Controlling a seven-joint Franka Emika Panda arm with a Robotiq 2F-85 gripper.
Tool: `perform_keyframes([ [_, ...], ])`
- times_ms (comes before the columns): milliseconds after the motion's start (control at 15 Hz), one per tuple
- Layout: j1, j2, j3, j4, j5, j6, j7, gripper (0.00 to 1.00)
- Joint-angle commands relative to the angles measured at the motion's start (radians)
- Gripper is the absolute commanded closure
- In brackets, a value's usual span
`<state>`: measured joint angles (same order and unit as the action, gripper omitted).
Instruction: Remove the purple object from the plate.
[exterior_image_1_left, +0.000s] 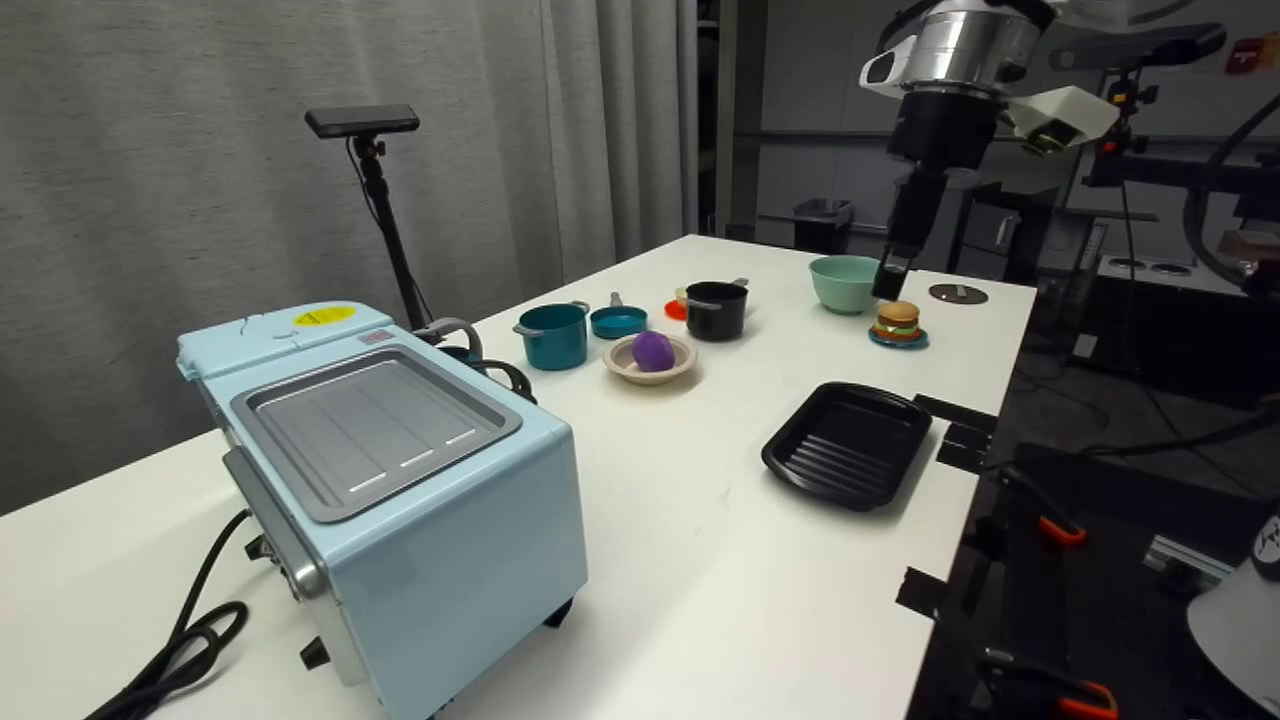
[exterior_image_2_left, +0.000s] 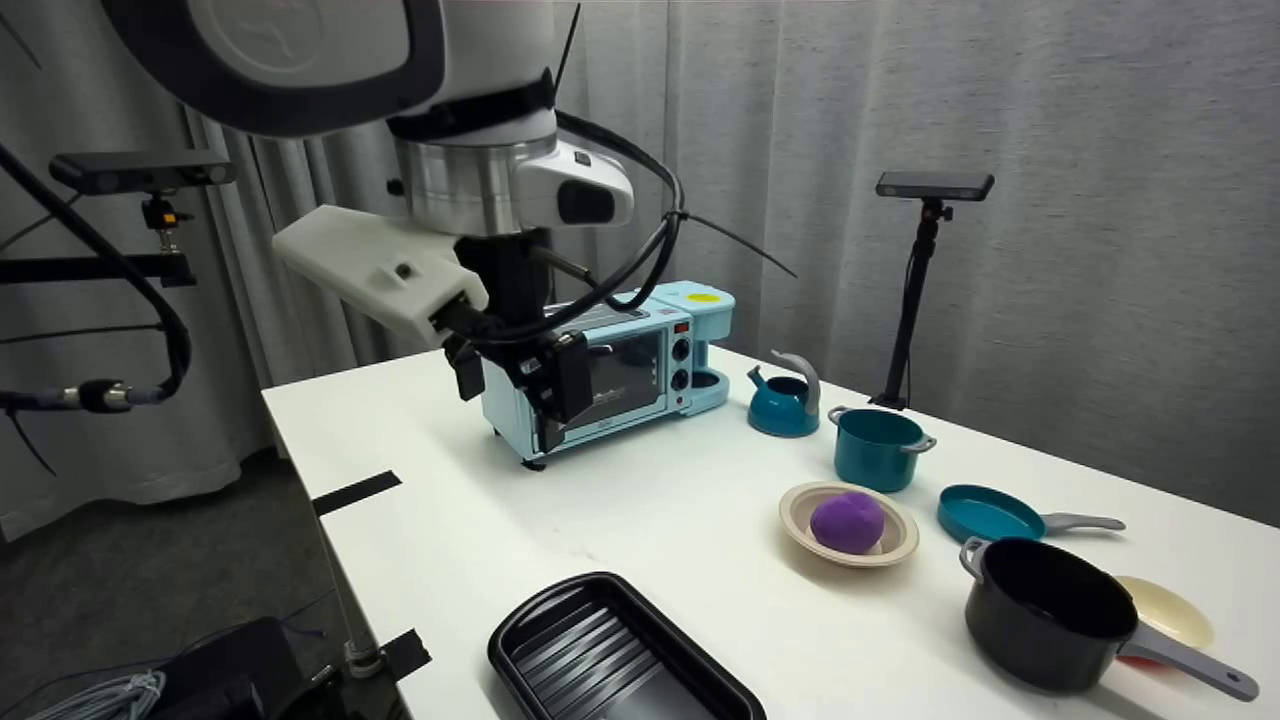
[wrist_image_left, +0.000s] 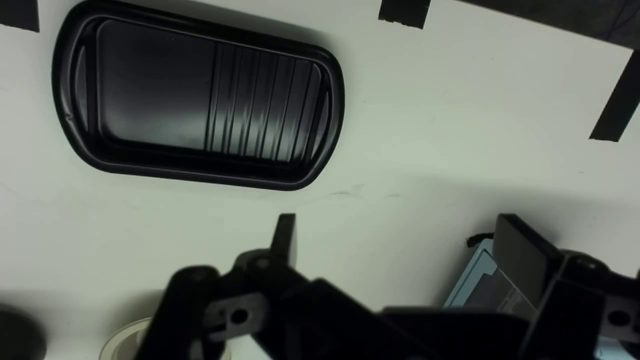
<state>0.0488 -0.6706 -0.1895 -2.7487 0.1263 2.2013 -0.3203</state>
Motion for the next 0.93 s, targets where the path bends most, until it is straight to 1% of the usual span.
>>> perform_keyframes([
  [0,-0.002,0.039,-0.007,0.038,0.014,-0.005,-0.013,0.0],
  [267,-0.01,0.183,-0.026,0.166,0.013,-0.003,-0.015,0.0],
  [333,0.0,0.24,-0.014,0.187,0.023,0.032,-0.001,0.0],
  [533,0.0,0.41,-0.013,0.314,0.042,0.078,-0.004,0.0],
  [867,-0.026,0.709,0.012,0.531,0.087,0.149,-0.017,0.0],
])
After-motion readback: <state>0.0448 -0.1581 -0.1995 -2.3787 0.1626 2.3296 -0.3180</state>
